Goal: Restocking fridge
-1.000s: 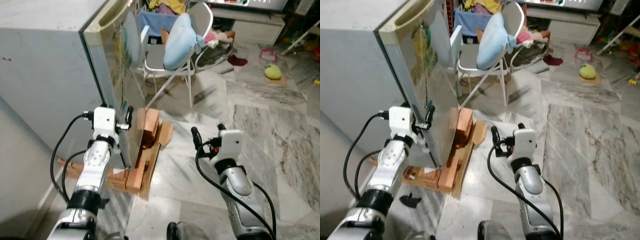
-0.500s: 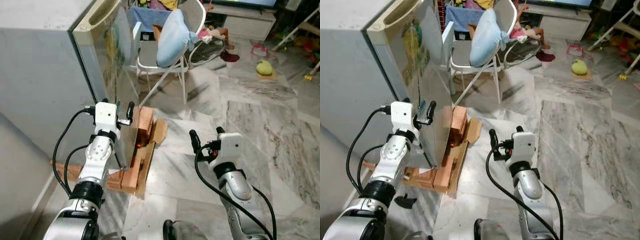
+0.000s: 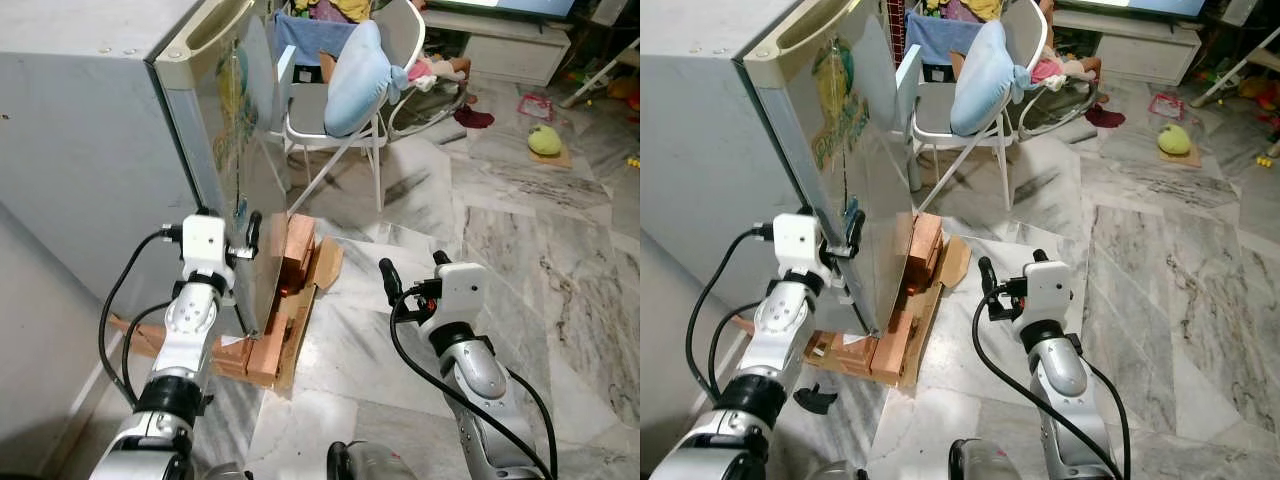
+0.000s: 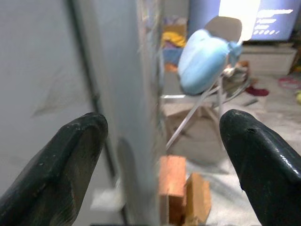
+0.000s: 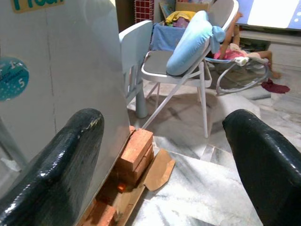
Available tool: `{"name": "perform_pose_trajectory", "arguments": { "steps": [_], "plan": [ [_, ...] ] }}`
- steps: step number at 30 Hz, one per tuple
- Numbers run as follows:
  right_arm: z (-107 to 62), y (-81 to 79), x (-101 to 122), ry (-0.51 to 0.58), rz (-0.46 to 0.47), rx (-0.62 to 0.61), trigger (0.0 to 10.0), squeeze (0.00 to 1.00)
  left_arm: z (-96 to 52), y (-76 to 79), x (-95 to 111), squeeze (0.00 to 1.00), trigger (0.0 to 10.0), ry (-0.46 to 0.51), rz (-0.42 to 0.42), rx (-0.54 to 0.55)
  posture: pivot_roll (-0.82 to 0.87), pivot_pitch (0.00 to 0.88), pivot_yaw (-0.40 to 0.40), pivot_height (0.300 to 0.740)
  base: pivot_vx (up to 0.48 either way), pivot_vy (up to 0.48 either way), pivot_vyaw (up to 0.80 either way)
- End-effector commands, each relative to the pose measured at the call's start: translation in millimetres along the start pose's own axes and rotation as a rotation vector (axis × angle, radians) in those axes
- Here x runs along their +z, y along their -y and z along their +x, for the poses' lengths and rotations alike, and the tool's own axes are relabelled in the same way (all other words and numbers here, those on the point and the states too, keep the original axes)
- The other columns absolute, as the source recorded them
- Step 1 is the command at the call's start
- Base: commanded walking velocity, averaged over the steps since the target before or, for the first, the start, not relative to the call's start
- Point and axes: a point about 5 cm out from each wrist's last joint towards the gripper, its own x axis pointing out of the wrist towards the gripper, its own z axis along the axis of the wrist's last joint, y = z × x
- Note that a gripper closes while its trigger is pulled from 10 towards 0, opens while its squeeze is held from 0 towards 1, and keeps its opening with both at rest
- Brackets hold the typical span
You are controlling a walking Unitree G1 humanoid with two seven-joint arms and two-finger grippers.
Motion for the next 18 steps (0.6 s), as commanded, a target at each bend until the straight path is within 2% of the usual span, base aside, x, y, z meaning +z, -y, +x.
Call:
{"name": "perform_pose_trajectory", "arguments": {
  "steps": [1,10,18],
  "plan": [
    [-0.9,-0.8,0,-0.009,0.000,0.003,10.0,0.00,1.2,-7.4,2,0.00,10.0,0.008,0.011,0.030,-0.07,0.059,-0.030,0.740,0.000,0.000,0.00],
    [5.1,-3.5,0,-0.012,0.000,0.031,10.0,0.00,35.3,1.7,24,0.00,10.0,0.017,0.003,-0.010,-0.06,0.059,-0.045,0.740,0.000,0.000,0.00],
    [5.2,-1.5,0,-0.011,-0.001,0.023,10.0,0.00,49.5,17.8,30,0.00,10.0,-0.012,-0.007,-0.092,-0.07,0.052,-0.038,0.740,0.000,0.000,0.00]
  ]
}}
